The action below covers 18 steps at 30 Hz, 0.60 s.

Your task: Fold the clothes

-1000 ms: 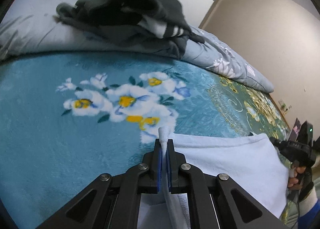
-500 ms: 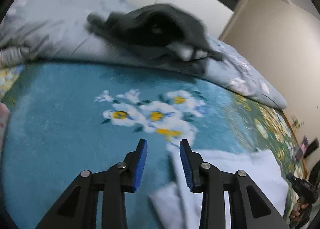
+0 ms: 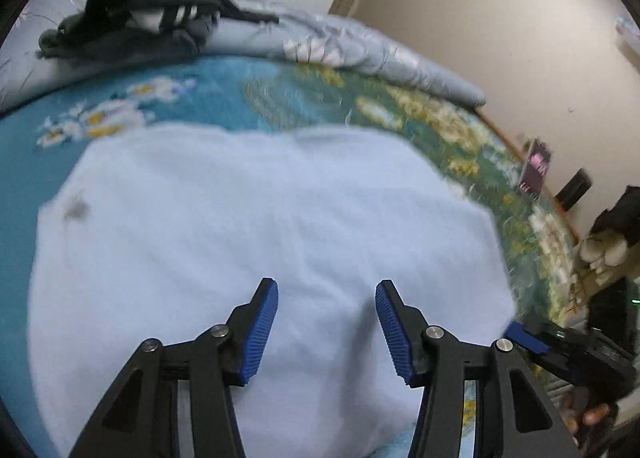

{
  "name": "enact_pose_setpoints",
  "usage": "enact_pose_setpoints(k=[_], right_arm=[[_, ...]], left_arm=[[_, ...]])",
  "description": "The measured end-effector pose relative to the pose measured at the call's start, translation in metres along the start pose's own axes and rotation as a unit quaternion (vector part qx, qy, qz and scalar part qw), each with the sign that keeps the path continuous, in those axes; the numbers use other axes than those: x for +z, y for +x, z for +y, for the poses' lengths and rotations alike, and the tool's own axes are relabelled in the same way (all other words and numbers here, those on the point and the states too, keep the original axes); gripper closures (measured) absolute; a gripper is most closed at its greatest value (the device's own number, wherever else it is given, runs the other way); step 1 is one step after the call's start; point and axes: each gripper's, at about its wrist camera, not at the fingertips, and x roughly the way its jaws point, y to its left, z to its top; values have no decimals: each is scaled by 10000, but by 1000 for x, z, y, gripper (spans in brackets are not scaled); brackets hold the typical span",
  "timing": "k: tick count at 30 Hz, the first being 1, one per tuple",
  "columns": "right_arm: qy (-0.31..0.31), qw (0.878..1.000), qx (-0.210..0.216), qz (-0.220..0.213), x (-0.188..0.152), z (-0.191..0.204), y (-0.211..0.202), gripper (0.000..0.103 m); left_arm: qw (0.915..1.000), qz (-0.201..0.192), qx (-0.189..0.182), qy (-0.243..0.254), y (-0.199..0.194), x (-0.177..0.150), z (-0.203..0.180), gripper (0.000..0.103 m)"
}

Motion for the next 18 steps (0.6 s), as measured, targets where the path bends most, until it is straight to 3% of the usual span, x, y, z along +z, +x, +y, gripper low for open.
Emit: enact_pose_setpoints(k=[6, 10, 12, 14, 18], right_arm=[[276, 9991, -228, -246, 0, 6, 13, 57], [395, 9973, -105, -608, 3, 10, 21, 57], [501, 9957, 56, -778, 6, 8, 26, 64], [620, 9944, 121, -847, 8, 3, 29, 83], [754, 9928, 278, -891, 5, -2, 26, 94]], left_arm=[[9999, -62, -28, -127, -4, -1, -2, 48], [9998, -80, -49, -193, -4, -2, 0, 48], [9998, -93, -22, -197, -4, -3, -1, 48], [9998, -113, 22, -175, -4, -4, -2, 48], [9998, -135, 178, 14, -3, -5, -10, 48]])
